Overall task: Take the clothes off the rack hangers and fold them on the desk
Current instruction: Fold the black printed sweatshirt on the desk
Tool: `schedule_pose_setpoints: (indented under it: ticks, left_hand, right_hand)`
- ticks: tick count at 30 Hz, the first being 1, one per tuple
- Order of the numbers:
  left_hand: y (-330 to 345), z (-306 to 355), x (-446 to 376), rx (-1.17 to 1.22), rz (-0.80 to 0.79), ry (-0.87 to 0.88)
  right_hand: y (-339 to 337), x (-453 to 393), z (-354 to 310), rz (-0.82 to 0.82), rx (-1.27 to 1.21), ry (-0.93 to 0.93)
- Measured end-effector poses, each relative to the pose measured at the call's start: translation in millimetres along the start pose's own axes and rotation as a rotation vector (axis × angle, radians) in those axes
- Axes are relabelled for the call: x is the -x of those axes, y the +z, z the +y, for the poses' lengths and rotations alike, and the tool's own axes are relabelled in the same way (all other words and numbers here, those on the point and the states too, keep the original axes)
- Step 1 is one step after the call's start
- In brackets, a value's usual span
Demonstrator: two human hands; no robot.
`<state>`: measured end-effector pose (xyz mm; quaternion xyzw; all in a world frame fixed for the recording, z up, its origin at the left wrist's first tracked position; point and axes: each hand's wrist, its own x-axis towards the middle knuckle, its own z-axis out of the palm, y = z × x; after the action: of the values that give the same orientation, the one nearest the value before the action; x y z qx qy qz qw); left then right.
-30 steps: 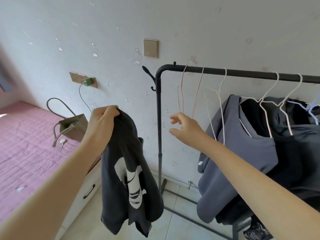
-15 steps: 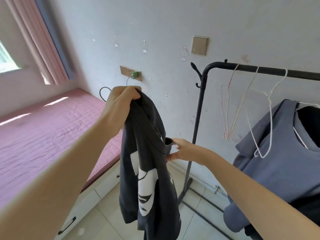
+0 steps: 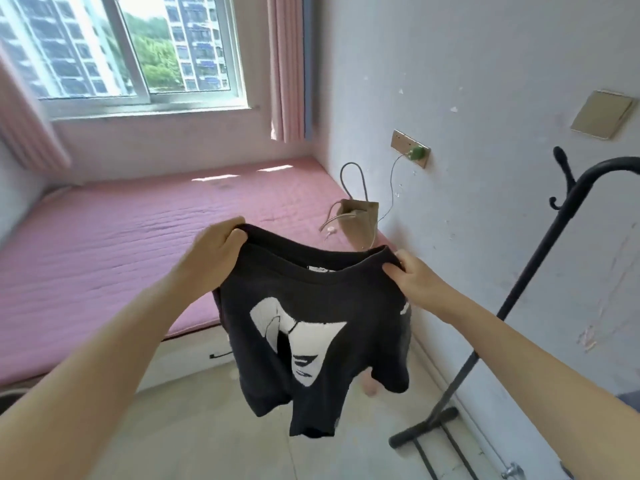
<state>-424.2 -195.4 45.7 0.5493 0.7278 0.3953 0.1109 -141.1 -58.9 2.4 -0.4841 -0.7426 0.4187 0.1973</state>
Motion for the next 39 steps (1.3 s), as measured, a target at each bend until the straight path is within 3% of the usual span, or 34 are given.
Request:
schedule_pose_setpoints:
  ticks: [6,12,20,28,31,36,39]
  left_hand:
    - [-31.0,-47.6,99.4,-0.276,0.069,-0.214]
    - [-88.2,-70.3,210.2,-0.236,0.123,-0.553]
    - [-181.6,-82.2,356.6,-0.329,0.231,-0.728]
    - [-257.5,-85.6,542.3,-0.452,0.761,-1.032]
    - [-281.3,-89.0,598.4,-0.438,0.864,-1.113]
    - [-315.7,-88.8,686.5,-0.165,1.017,-1.193]
    - [-333.0,-89.0,730.0,-0.216,1.117,-1.245]
  right_hand:
    - [39.4,12.1,-30.5,-0.184,0.188,-0.250]
    - [112.1,27.2,-81.3,-0.296,0.404,-0.556]
    - [235.7,81.6,-155.1,-0.481,0.341,-0.771]
    - [376.3,205.6,-256.5,-0.563,0.320,-1.119]
    - [422.4,244.5,-287.2,-0.623,0.308,-1.190]
    - [501.4,313.0,-331.3,-0.823,0.172,-1.220]
    - [543.5,356.7,-349.5,-0.888,0.174,-1.270]
